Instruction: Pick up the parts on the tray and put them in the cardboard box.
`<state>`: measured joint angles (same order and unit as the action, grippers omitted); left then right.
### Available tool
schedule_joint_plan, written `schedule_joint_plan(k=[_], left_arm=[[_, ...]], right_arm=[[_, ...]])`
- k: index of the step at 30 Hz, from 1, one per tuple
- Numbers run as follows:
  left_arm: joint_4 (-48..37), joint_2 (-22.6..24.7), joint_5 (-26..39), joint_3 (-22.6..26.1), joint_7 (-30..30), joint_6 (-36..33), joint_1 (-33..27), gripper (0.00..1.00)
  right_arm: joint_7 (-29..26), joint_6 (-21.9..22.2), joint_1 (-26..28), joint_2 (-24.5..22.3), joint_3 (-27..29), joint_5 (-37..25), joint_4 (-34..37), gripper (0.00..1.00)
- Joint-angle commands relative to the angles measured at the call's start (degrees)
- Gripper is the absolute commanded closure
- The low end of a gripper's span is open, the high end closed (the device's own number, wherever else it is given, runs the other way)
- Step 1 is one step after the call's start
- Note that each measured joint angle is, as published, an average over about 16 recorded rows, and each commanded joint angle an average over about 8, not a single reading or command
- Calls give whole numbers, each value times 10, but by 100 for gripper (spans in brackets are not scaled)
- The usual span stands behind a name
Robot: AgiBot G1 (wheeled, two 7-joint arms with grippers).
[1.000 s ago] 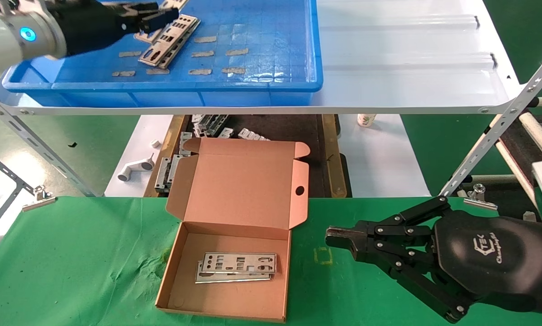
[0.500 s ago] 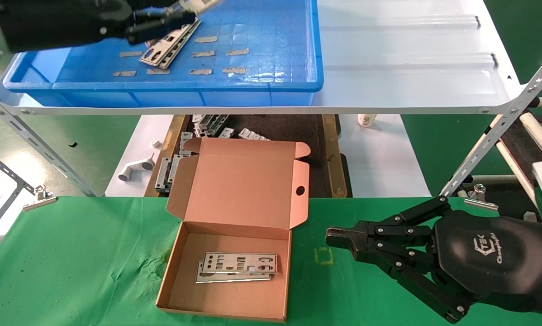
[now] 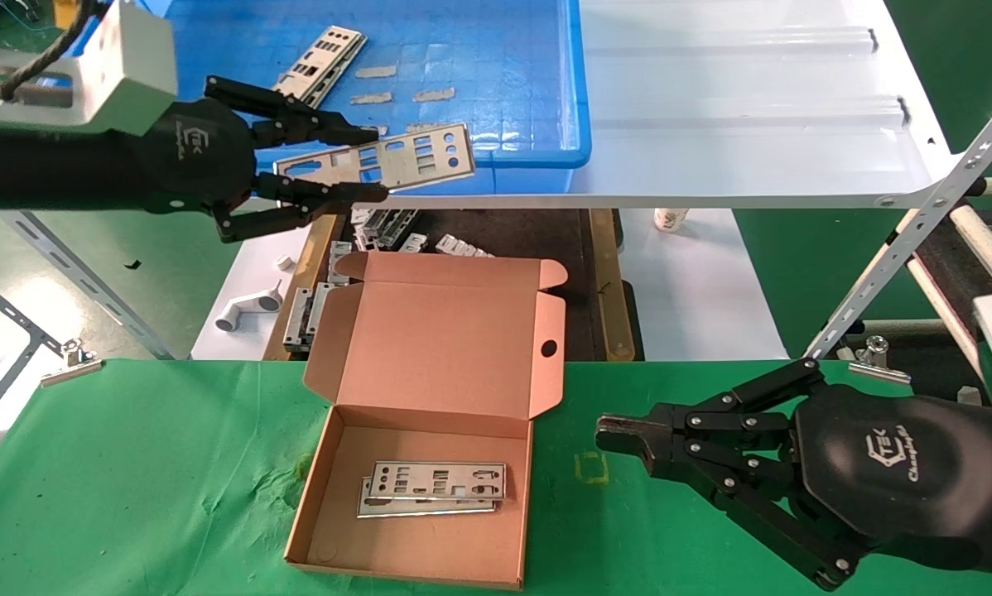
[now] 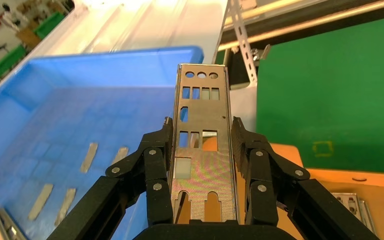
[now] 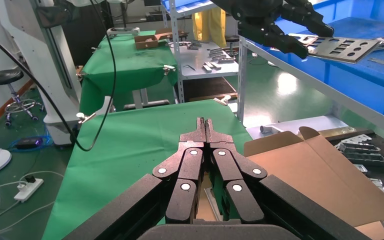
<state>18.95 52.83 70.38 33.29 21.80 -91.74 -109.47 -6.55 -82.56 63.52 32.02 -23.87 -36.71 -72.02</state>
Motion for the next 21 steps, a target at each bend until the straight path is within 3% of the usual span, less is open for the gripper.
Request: schedule_joint_plan(k=[1,12,21], left_arm=[[24,-7,-11,7,10,-3,15,100],[211,-57,-92,142,-18,2,114,100],[181,-21,-59,208,-13,75,163,100]], right_arm=[[0,0,0,0,0,0,0,100],[0,0,0,0,0,0,0,100],[0,0,0,0,0,0,0,100]])
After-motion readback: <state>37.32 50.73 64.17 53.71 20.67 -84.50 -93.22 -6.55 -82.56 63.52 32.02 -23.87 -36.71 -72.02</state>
